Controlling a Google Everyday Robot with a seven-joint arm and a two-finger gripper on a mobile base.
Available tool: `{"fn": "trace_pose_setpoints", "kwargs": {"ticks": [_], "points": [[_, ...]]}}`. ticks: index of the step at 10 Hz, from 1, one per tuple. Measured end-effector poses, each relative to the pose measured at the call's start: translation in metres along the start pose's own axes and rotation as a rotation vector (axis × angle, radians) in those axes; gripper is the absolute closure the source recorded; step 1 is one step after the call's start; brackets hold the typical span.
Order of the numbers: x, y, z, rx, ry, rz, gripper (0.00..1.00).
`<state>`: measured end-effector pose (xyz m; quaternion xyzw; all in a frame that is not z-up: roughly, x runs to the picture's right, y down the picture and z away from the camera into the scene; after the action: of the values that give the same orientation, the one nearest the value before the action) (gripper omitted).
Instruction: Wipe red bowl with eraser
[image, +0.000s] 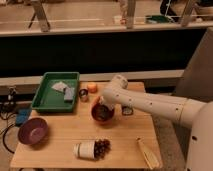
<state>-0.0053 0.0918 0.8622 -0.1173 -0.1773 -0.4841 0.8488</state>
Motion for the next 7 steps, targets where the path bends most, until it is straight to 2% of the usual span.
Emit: {"fn": "trace_pose_setpoints", "kwargs": {"ticks": [4,5,7], "points": [[-0.009,-0.026,0.007,0.03,-0.022,-0.041,1.0],[-0.016,-0.027,0.003,0.045,-0.035,-0.052,1.0],[-0.028,-0.023,-0.004,0.053,-0.041,-0.071,1.0]]}}
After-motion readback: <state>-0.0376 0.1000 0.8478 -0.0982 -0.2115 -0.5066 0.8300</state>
